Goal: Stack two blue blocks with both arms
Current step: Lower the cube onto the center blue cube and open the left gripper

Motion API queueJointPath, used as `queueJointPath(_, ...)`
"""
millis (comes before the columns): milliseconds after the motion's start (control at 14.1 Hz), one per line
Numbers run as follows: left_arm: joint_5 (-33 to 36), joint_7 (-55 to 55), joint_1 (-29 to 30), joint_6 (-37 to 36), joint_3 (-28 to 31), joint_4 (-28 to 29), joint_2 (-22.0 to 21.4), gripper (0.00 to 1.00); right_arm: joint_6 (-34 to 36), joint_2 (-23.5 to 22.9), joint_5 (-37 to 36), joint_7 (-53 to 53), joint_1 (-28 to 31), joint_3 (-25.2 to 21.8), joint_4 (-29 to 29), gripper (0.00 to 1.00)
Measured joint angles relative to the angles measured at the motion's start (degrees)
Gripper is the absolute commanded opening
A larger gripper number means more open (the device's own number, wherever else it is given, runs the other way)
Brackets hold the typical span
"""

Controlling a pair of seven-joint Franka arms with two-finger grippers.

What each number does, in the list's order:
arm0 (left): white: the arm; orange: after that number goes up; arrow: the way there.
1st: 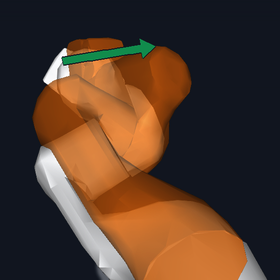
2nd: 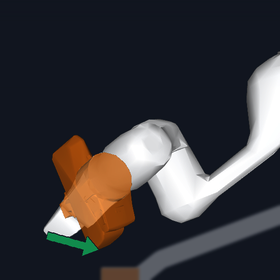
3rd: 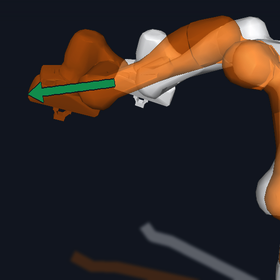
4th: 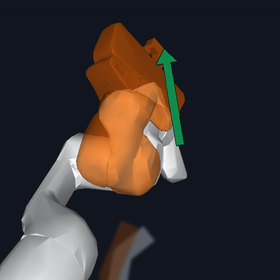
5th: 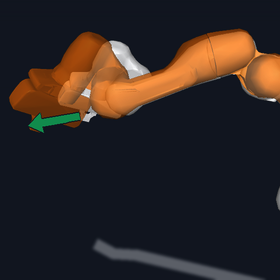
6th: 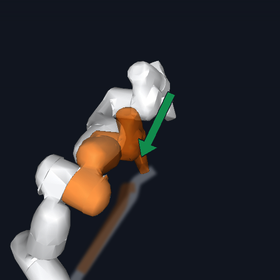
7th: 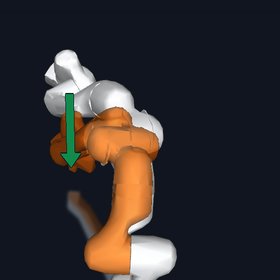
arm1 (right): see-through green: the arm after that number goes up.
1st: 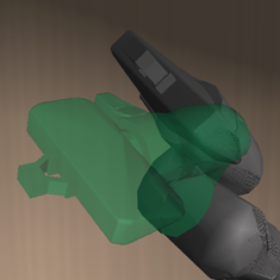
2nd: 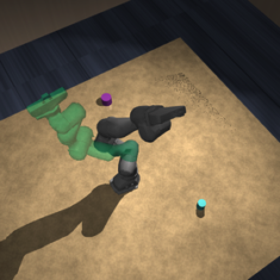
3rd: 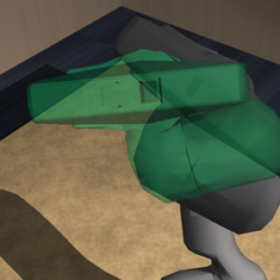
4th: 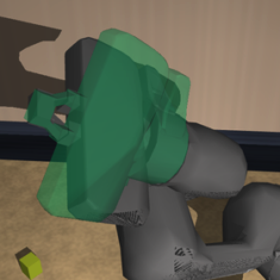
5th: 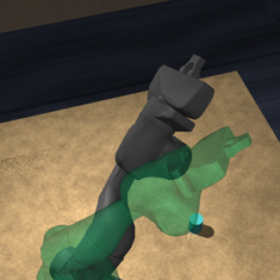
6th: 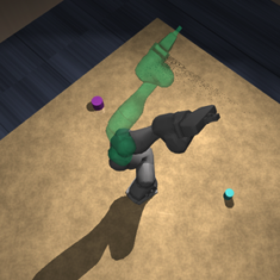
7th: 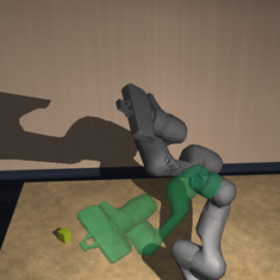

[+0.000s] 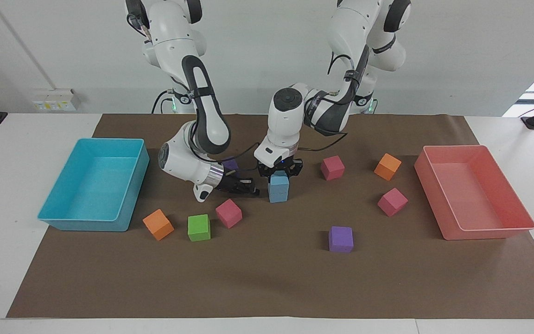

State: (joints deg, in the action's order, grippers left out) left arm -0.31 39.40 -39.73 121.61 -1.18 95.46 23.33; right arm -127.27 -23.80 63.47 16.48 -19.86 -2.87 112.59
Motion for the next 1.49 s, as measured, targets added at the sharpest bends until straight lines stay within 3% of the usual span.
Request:
queueJointPath(995, -0.02, 2.08, -0.15, -0.12, 0.01, 0.11, 0.00, 0.00, 0.00, 0.00, 0.00, 0.00, 0.00, 0.00, 0.00, 0.00)
queueJointPath(1066, -0.02, 2.09, -0.15, -0.12, 0.01, 0.11, 0.00, 0.03, 0.00, 0.00, 0.00, 0.00, 0.00, 0.00, 0.00, 0.00)
queueJointPath(1137, -0.02, 2.11, -0.15, -0.12, 0.02, 0.11, 0.00, 0.22, 0.00, 0.00, 0.00, 0.00, 0.00, 0.00, 0.00, 0.00)
queueJointPath(1279, -0.02, 2.13, -0.15, -0.12, 0.03, 0.11, 0.00, 0.78, 0.00, 0.00, 0.00, 0.00, 0.00, 0.00, 0.00, 0.00)
queueJointPath(1350, -0.02, 2.13, -0.15, -0.12, 0.03, 0.11, 0.00, 1.00, 0.00, 0.00, 0.00, 0.00, 0.00, 0.00, 0.00, 0.00)
queueJointPath(1492, -0.03, 2.18, -0.15, -0.13, 0.11, 0.23, 0.00, 1.00, 0.00, 0.00, 0.00, 0.00, 0.00, 0.00, 0.00, 0.00)
